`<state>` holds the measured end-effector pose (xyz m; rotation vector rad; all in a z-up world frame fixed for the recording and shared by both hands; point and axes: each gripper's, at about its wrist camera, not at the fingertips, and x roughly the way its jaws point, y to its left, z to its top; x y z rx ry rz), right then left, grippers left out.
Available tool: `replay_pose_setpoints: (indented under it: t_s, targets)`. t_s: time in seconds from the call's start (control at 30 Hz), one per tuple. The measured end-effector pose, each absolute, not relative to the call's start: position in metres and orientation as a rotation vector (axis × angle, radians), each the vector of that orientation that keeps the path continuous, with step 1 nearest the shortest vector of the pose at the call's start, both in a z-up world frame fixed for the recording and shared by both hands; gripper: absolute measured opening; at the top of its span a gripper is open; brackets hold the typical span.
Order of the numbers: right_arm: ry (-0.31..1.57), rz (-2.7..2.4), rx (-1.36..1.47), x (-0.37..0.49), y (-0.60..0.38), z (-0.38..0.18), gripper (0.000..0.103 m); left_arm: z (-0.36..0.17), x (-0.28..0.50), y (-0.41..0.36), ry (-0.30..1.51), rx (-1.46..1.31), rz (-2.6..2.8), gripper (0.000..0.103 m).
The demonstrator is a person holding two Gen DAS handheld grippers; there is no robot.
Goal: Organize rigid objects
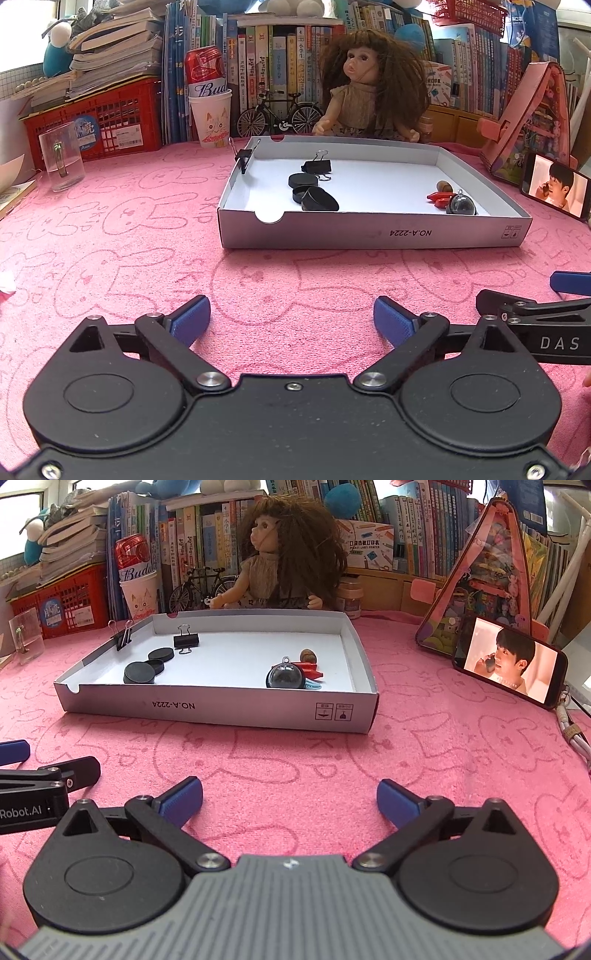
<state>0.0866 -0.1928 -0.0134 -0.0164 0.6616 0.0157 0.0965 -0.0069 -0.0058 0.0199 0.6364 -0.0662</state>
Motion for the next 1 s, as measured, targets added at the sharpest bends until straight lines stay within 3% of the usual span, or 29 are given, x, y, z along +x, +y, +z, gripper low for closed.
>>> replay_pose_setpoints:
  t_s: [0.33, 1.0]
  targets:
    - [0.661, 0.016, -0.015, 0.0865, -0.1922, -0.0138, 0.103, -0.0075, 0.1009, -0.0047, 0.654, 0.019, -0.065, 0.102]
    - [0.661, 0.016, -0.015, 0.0864, -0.1921, -0.0137, 0.103, -0.0077, 0.101, -0.0056, 0.654, 0.021, -0.065, 0.103]
